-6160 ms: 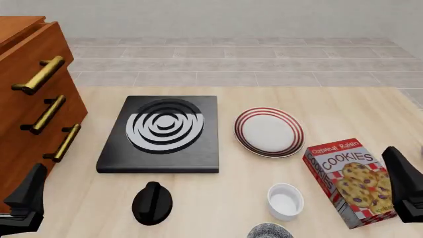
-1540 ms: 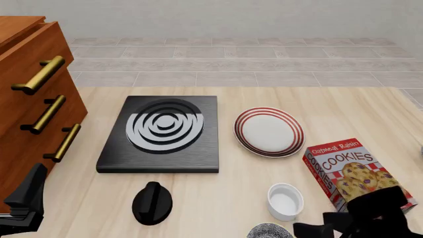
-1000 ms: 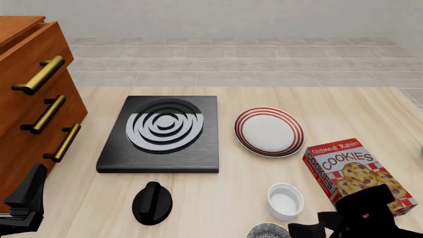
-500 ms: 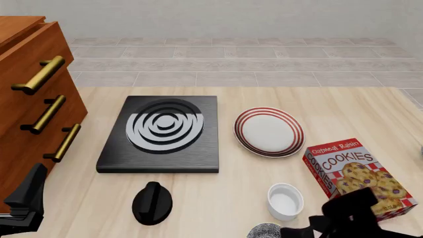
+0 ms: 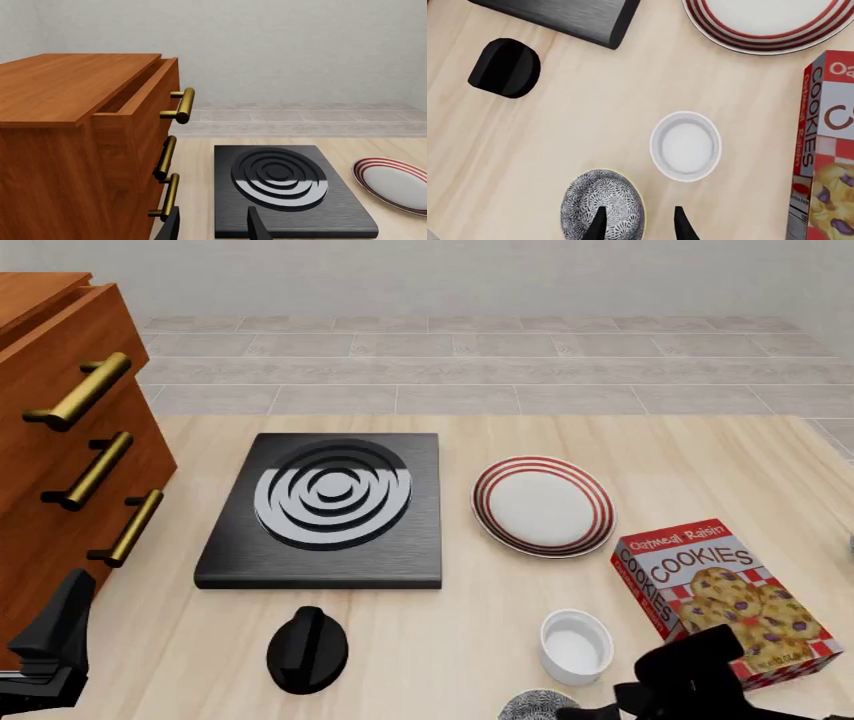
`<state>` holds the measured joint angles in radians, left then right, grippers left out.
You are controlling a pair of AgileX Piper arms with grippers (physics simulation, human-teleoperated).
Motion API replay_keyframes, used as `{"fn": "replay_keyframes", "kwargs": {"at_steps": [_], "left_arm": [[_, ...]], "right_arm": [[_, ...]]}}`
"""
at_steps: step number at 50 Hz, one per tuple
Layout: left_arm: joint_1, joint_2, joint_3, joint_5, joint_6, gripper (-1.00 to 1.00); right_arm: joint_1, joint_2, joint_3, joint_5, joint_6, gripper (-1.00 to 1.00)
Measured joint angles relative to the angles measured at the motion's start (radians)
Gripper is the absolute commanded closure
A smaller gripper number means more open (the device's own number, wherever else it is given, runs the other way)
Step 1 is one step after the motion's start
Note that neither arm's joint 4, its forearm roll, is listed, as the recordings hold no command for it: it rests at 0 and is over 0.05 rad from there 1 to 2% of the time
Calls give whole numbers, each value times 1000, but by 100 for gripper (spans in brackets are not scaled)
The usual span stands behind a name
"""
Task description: Pick the akita bowl next to the ramekin and place it on the plate.
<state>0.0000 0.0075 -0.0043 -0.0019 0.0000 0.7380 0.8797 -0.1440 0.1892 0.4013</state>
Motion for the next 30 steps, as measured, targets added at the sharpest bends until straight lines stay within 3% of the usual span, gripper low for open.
{"fn": "replay_keyframes", "kwargs": {"at_steps": [30], "left_arm": [[0,0,0,0,0,-100]], "right_arm": [[-15,44,8,-22,-47,-100]]}}
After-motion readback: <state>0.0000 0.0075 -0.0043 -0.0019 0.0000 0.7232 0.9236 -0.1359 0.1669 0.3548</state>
